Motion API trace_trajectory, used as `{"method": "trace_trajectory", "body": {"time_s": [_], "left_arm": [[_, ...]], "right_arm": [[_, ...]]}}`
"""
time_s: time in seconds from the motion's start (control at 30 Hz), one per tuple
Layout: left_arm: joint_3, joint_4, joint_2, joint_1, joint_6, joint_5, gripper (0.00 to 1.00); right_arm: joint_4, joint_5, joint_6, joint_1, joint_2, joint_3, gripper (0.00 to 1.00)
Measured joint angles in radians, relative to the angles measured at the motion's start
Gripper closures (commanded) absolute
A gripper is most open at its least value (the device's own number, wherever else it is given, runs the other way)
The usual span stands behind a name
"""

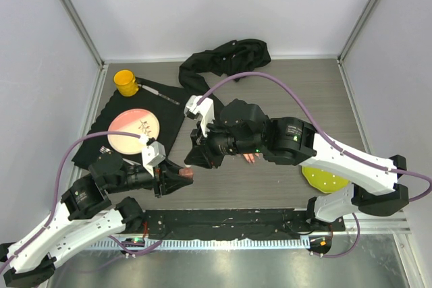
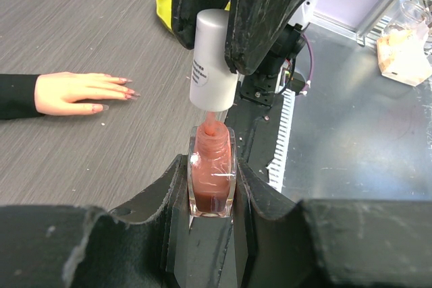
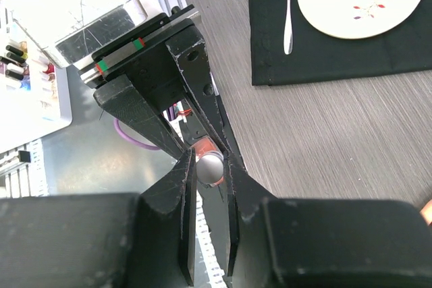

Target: Paint the nails

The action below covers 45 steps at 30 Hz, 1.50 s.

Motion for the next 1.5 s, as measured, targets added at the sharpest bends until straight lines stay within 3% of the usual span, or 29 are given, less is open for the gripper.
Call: {"method": "trace_trajectory", "body": {"time_s": [1.5], "left_arm": [[0.0, -0.001, -0.017, 0.0, 0.0, -0.046, 1.0]], "right_arm": [[-0.001, 0.063, -0.004, 0.001, -0.037, 0.0, 0.99]]}}
